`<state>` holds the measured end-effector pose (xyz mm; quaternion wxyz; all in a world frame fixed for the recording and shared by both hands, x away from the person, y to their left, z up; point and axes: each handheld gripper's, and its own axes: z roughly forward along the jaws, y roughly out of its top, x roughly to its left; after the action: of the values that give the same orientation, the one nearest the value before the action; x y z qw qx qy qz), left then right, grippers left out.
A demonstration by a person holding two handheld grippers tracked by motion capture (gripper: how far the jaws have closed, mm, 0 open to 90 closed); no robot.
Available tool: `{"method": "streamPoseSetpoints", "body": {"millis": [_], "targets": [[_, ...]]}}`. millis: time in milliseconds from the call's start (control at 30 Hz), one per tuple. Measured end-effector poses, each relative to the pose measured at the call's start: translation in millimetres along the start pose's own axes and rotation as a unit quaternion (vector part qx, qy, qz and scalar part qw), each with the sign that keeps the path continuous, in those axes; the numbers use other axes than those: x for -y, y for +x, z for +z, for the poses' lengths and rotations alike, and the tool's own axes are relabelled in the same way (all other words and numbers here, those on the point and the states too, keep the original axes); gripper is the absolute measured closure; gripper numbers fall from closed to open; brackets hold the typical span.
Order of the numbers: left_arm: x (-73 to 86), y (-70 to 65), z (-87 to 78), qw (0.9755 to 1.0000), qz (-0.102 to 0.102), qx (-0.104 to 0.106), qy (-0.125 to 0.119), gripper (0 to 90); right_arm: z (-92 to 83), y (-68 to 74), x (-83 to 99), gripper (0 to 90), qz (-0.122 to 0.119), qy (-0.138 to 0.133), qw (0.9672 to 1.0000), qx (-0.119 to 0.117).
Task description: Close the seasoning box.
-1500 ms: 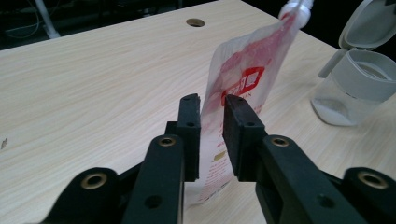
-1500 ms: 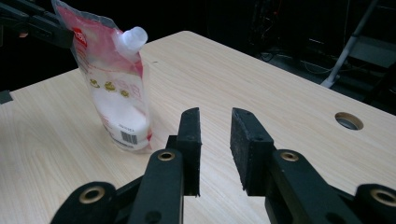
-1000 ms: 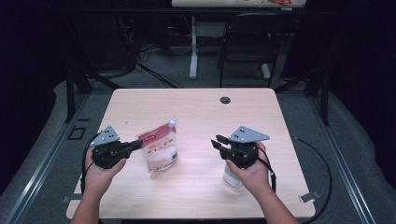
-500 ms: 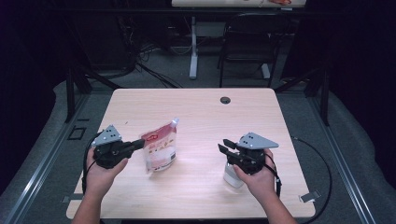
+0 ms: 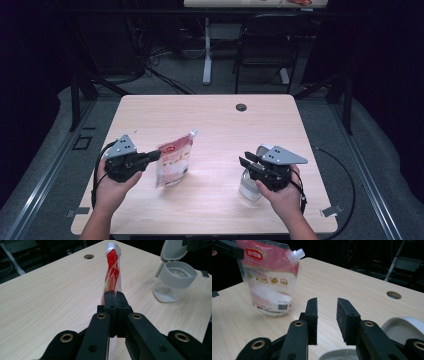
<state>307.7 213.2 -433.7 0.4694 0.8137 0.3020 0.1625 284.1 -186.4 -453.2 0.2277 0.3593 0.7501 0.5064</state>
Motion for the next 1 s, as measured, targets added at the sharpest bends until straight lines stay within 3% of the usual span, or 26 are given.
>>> {"method": "streamPoseSetpoints", "body": {"millis": [367,700,867,1000], "targets": [[-8.4,-18.4,11.3,0.999,0.02,0.039,-0.002,90.0,-2.4,-1.7,3.0,70.3,0.003,0.0,1.0,0.002],[-17.2,-41.2,27.1,0.9949,0.051,0.087,-0.003,90.0,-8.0,-4.7,6.0,70.3,0.003,-0.003,1.0,0.006],[-15.5,-41.1,26.8,0.9936,0.06,0.096,-0.002,90.0,-8.9,-4.8,6.0,70.1,0.003,-0.004,1.0,0.007],[-11.7,-36.3,24.2,0.9951,0.057,0.081,0.003,90.0,-8.4,-3.7,4.3,69.8,0.002,-0.001,1.0,0.004]]}}
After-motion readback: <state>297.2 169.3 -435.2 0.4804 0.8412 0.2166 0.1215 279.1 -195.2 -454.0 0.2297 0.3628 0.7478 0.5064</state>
